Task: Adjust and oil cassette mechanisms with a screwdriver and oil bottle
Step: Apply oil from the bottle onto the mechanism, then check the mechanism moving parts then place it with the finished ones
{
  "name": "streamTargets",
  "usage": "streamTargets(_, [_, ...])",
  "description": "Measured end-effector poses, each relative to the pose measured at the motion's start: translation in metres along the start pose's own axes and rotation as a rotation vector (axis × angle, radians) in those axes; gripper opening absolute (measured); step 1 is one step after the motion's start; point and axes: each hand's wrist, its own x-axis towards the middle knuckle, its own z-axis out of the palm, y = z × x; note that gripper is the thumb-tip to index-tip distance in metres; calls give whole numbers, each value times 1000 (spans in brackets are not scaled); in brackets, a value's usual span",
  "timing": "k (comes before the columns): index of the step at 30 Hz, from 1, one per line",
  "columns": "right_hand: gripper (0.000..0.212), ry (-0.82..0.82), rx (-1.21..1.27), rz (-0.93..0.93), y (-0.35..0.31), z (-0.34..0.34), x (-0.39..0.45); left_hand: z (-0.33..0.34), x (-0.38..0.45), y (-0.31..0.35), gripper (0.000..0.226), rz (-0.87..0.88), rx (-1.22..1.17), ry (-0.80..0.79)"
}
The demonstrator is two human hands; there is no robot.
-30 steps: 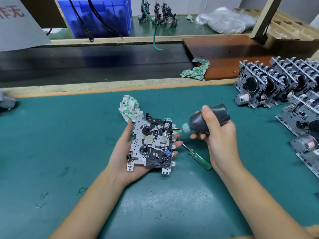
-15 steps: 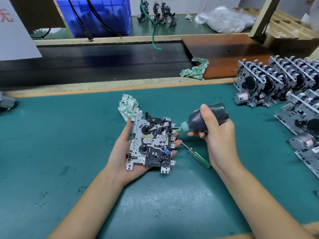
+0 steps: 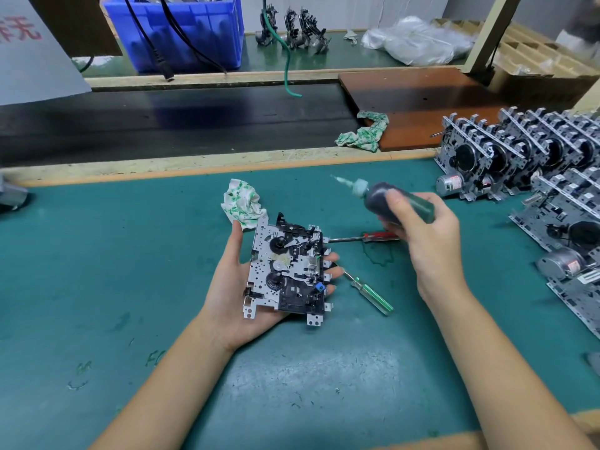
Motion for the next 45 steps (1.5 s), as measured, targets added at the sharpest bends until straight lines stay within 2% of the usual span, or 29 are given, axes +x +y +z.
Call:
streamTargets(3, [26, -134, -170, -141, 4, -1, 3, 1, 0, -1, 102, -5, 22, -7])
streamTargets(6, [30, -151, -285, -232, 9, -4, 9, 1, 0, -2, 103, -23, 31, -17])
streamTargets(11, [30, -152, -127, -183, 13, 0, 11, 3, -1, -4, 102, -71, 65, -64])
streamTargets(16, [34, -217, -296, -148, 24, 2, 13, 3, -3, -4, 100, -79, 56, -96])
streamTargets(19, [41, -151, -415, -164, 22, -2, 11, 3, -3, -3, 102, -82, 61, -92])
streamTargets(22, [47, 60, -468, -414, 10, -13, 4, 5, -5, -2, 103, -93, 34, -107])
streamTargets(24, [36, 93, -453, -547, 1, -19, -5, 5, -5, -1, 104, -99, 31, -106])
streamTargets(26, [25, -94, -490, -561, 0, -21, -16, 6, -4, -2, 107, -96, 28, -107])
streamTargets(27, [27, -221, -571, -549, 2, -21, -22, 6, -3, -2, 108, -99, 29, -107])
streamTargets(29, [43, -458, -828, -549, 9, -20, -31, 6, -2, -3, 110, -102, 32, -111])
streamTargets(31, [55, -590, -976, -525, 14, -19, -30, 6, -2, -4, 109, -111, 16, -127])
streamTargets(34, [56, -616, -1011, -582, 8, -13, -28, 6, -4, -3, 107, -135, -1, -177])
streamTargets(38, [49, -702, -1084, -663, 0, -11, -29, 2, -6, 1, 103, -175, 160, -191])
streamTargets(41, [53, -765, -1085, -668, -5, -18, -31, 2, -8, 5, 96, -236, 209, -169])
streamTargets(45, [56, -748, -1115, -706, -2, -27, -38, 4, -6, 9, 91, -360, 283, -160])
